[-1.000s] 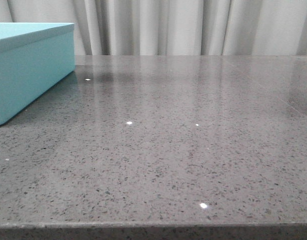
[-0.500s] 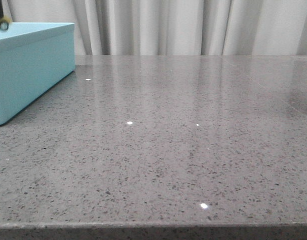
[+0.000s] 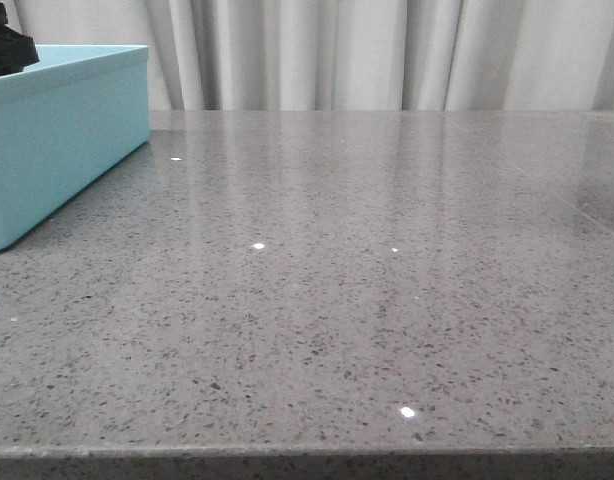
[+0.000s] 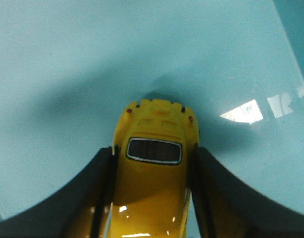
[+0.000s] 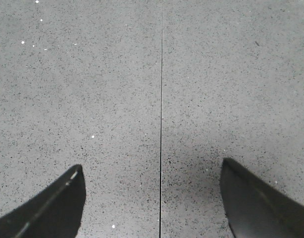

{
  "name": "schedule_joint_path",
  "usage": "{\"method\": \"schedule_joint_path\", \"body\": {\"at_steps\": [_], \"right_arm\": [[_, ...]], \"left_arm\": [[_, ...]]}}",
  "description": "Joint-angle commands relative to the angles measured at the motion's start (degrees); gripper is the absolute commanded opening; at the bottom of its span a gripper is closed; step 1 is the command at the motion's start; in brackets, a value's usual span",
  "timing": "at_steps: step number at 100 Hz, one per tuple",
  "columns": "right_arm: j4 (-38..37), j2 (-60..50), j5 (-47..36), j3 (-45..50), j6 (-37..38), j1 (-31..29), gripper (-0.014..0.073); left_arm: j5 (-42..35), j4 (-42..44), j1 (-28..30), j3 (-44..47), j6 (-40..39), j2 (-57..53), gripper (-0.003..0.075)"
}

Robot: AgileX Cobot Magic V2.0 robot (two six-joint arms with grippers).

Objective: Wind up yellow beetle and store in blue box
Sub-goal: 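Carry the beetle over the blue box and lower it inside with the left gripper, then open the left gripper to release the beetle and raise it out of the box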

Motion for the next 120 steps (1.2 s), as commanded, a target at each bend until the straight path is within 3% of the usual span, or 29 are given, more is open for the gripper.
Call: {"method": "schedule_joint_path", "body": {"at_steps": [1, 21, 41, 62, 88, 105, 120], "right_arm": [[-1.2, -1.7, -3.4, -1.3, -0.4, -0.1, 0.0562], [-1.2, -1.7, -3.4, -1.3, -0.4, -0.1, 0.0562], [-1.3, -1.7, -3.7, -1.3, -0.5, -0.1, 0.0562], [-1.3, -3.0, -4.9, -1.3, -2.6, -0.1, 0.0561], [-1.3, -7.3, -4.5, -1.3, -2.9, -0.1, 0.0551], [-1.3, -10.2, -3.5, -1.3, -4.1, -0.1, 0.0386], [-1.3, -13.4, -2.6, -1.3, -6.9, -0.1, 0.0213]], "left_arm": [[1.2, -0.7, 0.1, -1.4, -0.6, -3.0, 0.02], [1.2, -0.7, 0.1, -1.4, -0.6, -3.0, 0.0482], [1.2, 1.0, 0.1, -1.7, -0.6, -3.3, 0.0489], [1.2, 0.3, 0.1, -2.3, -3.2, -8.0, 0.0385], [1.2, -3.0, 0.1, -2.3, -3.2, -15.8, 0.0137], [1.2, -7.7, 0.1, -0.9, -3.3, -20.6, -0.002], [1.2, -9.9, 0.1, 1.5, -3.3, -25.1, -0.0018]]}}
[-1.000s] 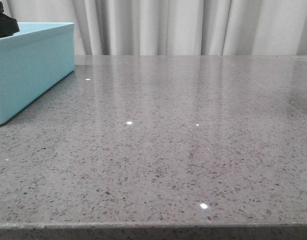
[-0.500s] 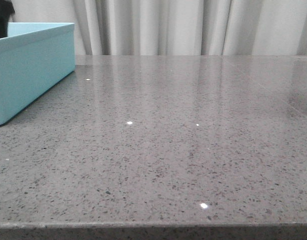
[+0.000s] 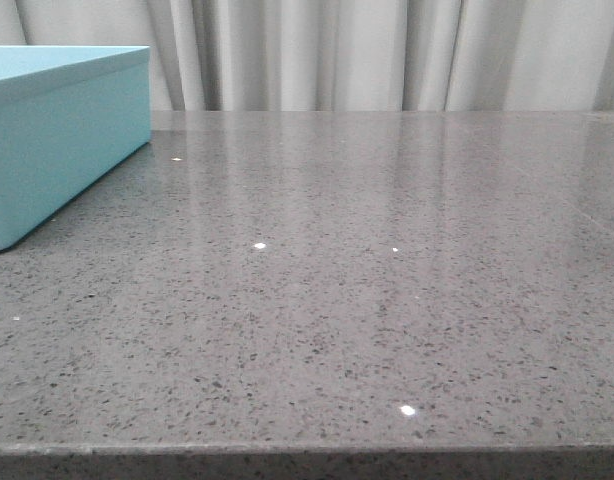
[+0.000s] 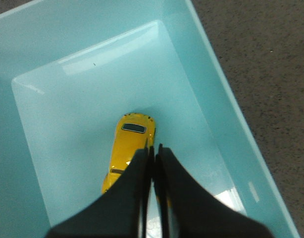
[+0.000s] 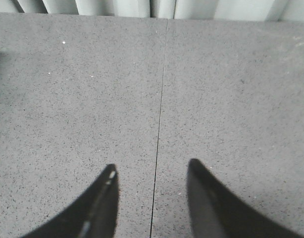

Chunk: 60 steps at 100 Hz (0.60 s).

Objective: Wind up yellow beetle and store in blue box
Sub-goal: 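Open the left gripper to release the beetle and raise it out of the box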

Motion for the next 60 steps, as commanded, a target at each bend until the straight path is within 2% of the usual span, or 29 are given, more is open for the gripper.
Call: {"method": "schedule_joint_path", "body": {"at_steps": [1, 15, 31, 60], "right_arm": [[-1.3, -2.7, -2.4, -1.4, -2.2, -0.1, 0.0206], [-1.3, -7.1, -2.1, 0.9, -3.2, -0.1, 0.0072], [-1.3, -15.1, -4.2, 9.3, -3.2, -0.1, -0.0069], [-1.2, -29.7, -12.9, 26.3, -3.2, -0.1, -0.0068]], "left_arm": [[0.9, -2.4, 0.1, 0.0, -0.6, -5.0, -0.0019], [0.7, -4.5, 0.1, 4.1, -0.6, -9.6, -0.0019], [-0.9, -4.5, 0.1, 11.5, -0.6, -16.7, -0.0019], [-9.6, -4.9, 0.1, 28.2, -0.6, -32.5, -0.0019]]}}
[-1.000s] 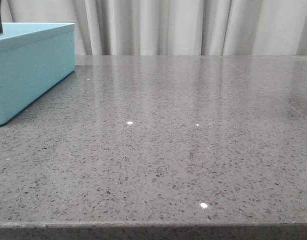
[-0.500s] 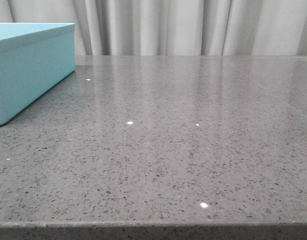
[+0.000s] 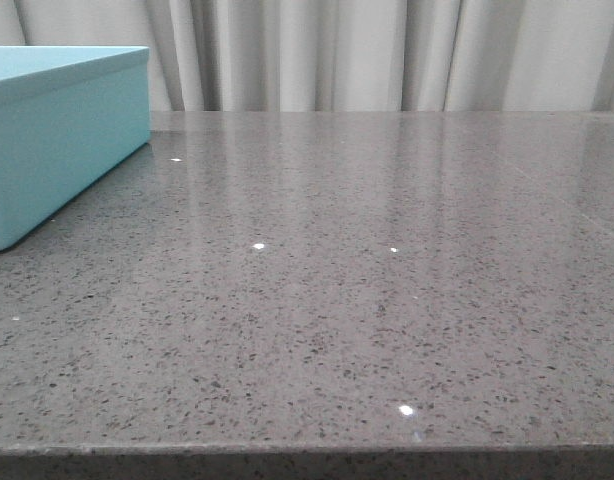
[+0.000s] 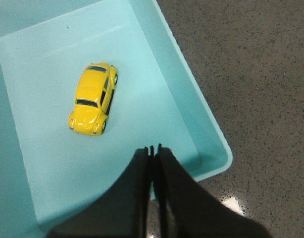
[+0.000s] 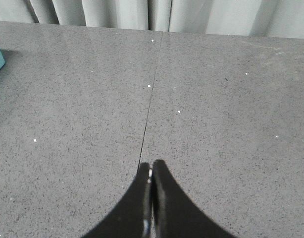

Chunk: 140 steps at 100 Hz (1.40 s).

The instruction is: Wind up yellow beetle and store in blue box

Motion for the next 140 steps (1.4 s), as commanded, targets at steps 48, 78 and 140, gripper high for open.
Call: {"method": "schedule_joint_path", "body": {"at_steps": [48, 78, 140], "right_arm": [[0.2, -20.9, -23.1, 27.9, -0.6, -0.1, -0.0068], [0.2, -21.5, -29.2, 32.2, -0.6, -0.1, -0.0068], [0.2, -21.5, -28.9, 32.2, -0.6, -0.1, -0.0068]], "left_arm": [[-18.8, -6.4, 0.1, 36.7, -0.5, -37.6, -0.0019], [-18.7, -6.4, 0.1, 46.5, -0.5, -49.7, -0.0019], [-17.0, -6.4, 0.1, 46.7, -0.5, -50.9, -0.0018]]}}
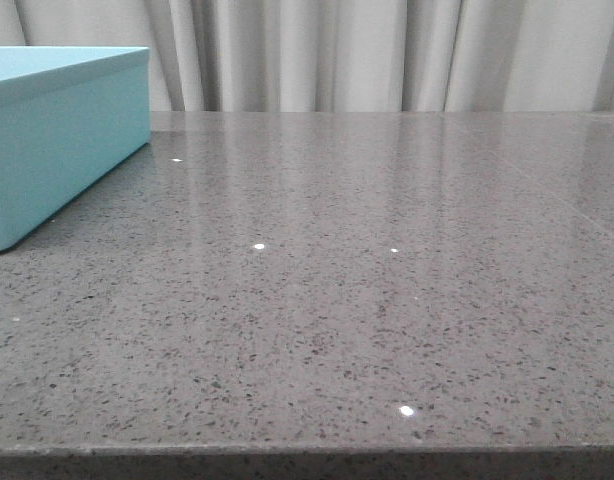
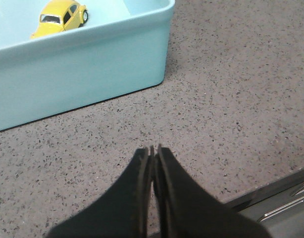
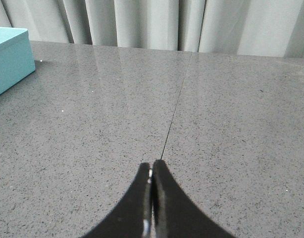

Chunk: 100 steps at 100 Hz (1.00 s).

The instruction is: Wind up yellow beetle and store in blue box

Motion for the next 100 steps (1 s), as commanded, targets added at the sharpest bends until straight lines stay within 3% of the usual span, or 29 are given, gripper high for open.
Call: {"method": "schedule_joint_path", "body": {"at_steps": [1, 24, 58, 69, 79, 100], "right_arm": [[-0.8, 0.6, -4.8, -1.2, -0.4, -0.1, -0.0068], [-0.8, 0.6, -4.8, -1.2, -0.4, -0.1, -0.0068], [-0.8, 0.6, -4.8, -1.2, -0.4, -0.1, -0.0068], [-0.8, 0.6, -4.8, -1.2, -0.4, -0.1, -0.0068], [-0.8, 0.6, -4.8, -1.2, -0.4, -0.1, -0.0068], [-0.8, 0.6, -4.7, -1.2, -0.4, -0.1, -0.0068]], "left_arm": [[-3.4, -1.6, 0.1, -1.4, -0.5, 0.6, -0.0018], [-5.1, -0.3, 0.1, -0.4, -0.6, -0.3, -0.0019], [-37.0, 2.8, 0.1, 13.8, -7.3, -8.5, -0.0018], [-45.7, 8.8, 0.1, 19.1, -13.3, -11.1, -0.0018], [-49.3, 12.4, 0.1, 23.2, -20.0, -13.4, -0.0018], [-52.8, 13.9, 0.1, 30.9, -22.7, -16.0, -0.0018]]}}
